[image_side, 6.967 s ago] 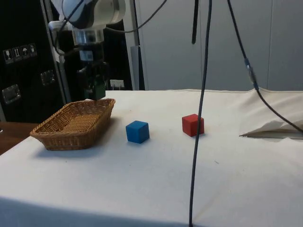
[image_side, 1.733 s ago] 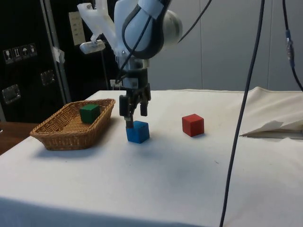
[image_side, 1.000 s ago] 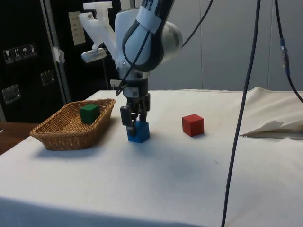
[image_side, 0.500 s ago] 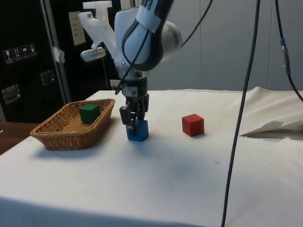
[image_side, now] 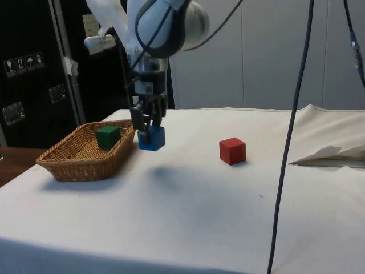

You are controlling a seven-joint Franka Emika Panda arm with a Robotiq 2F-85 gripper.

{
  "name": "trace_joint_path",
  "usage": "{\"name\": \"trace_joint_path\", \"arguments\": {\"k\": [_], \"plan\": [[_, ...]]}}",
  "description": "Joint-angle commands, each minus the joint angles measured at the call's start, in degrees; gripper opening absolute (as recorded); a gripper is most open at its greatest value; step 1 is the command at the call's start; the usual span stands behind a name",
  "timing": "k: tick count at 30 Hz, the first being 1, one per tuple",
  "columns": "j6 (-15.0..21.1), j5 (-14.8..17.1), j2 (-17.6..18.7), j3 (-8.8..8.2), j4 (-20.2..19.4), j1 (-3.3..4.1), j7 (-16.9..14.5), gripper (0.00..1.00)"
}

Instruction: Pick up exactly two blocks and place them into the basket.

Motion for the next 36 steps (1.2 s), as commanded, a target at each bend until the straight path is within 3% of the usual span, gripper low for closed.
{"name": "trace_joint_path", "arguments": {"k": [1,7,8,9,14,16,18,24,27,34,35,36], "plan": [[-1.32,-0.92,-0.29,-0.63,0.57,0.29,0.63,0.03],[-5.16,-0.63,-0.74,-0.63,4.53,-0.06,0.00,0.03],[-4.07,-0.40,-0.69,-0.57,3.78,-0.06,-0.06,0.03],[-6.19,-0.40,-0.63,-0.57,5.67,-0.29,-0.29,0.03],[-8.88,-0.29,0.40,-0.46,9.28,-0.74,-0.57,0.03],[-8.54,-0.40,0.17,-0.57,9.11,-0.63,-0.40,0.03],[-10.71,-0.29,2.06,-0.46,12.26,-0.97,-0.46,0.03],[-12.95,-0.11,5.67,-0.23,17.76,-1.09,0.11,0.03],[-13.18,-0.06,6.25,-0.17,18.51,-1.15,0.17,0.03],[-15.18,0.23,11.23,0.06,25.78,-1.26,1.03,0.03],[-14.67,-0.11,11.23,-0.23,25.61,-0.97,1.15,0.03],[-15.41,0.29,11.92,0.11,26.70,-1.26,1.15,0.03]]}}
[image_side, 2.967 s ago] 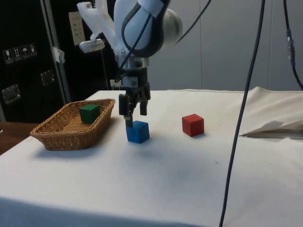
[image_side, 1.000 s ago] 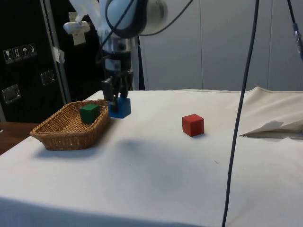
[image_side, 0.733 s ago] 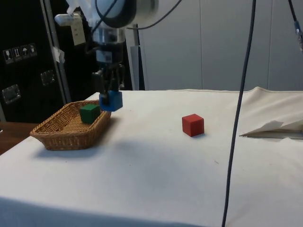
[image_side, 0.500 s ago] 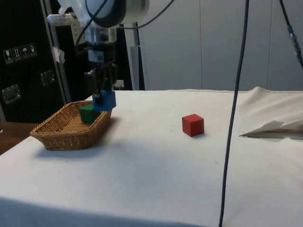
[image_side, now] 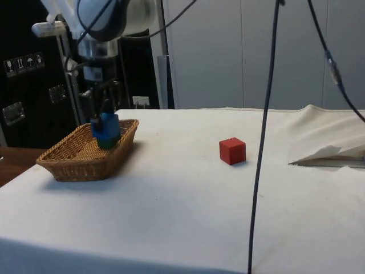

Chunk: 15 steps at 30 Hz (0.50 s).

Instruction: Pick up exactly two blocks and place them into the basket.

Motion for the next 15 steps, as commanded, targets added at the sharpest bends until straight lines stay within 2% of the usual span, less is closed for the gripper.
{"name": "trace_joint_path", "arguments": {"k": [1,5,8,9,10,15], "plan": [[-0.69,0.40,0.74,0.34,1.15,-0.23,0.00,0.03],[-1.26,0.74,4.41,0.63,5.16,-0.40,0.46,0.03],[-1.38,0.92,6.02,0.74,6.76,-0.52,0.69,0.03],[-0.92,0.46,5.84,0.29,6.36,-0.06,0.86,0.03],[-1.49,1.09,7.62,0.80,8.25,-0.63,0.80,0.03],[-1.26,2.06,11.40,0.74,11.63,-0.74,0.80,0.03]]}}
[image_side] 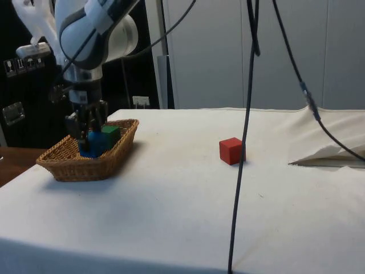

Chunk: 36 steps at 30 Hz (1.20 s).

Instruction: Pick up exactly two blocks and place them into the basket.

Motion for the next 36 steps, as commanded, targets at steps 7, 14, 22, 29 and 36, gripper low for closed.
{"name": "trace_joint_path", "arguments": {"k": [7,14,22,29,36], "plan": [[-0.06,0.46,0.29,0.23,0.34,-0.23,-0.23,0.03],[0.06,0.40,0.17,0.11,0.29,-0.17,-0.17,0.63],[0.00,0.17,0.40,0.00,0.46,-0.11,0.00,1.00],[-0.23,-0.17,-2.35,-0.34,-2.01,0.52,-0.06,1.00],[-0.57,-1.55,-6.59,-0.34,-5.90,1.03,0.17,1.00]]}}
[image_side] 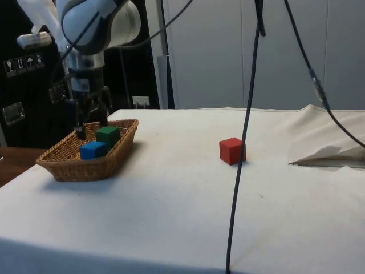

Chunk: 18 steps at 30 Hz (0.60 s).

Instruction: Pick up exactly two blocks and place them into the basket.

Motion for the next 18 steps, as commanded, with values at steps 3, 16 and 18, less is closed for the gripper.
{"name": "trace_joint_path", "arguments": {"k": [3,16,18], "plan": [[0.57,-0.86,-3.32,-0.40,-3.84,0.92,0.23,1.00],[0.63,-4.01,-11.52,-0.17,-11.92,1.60,0.92,1.00],[0.63,-4.64,-12.61,-0.11,-13.06,1.72,1.15,1.00]]}}
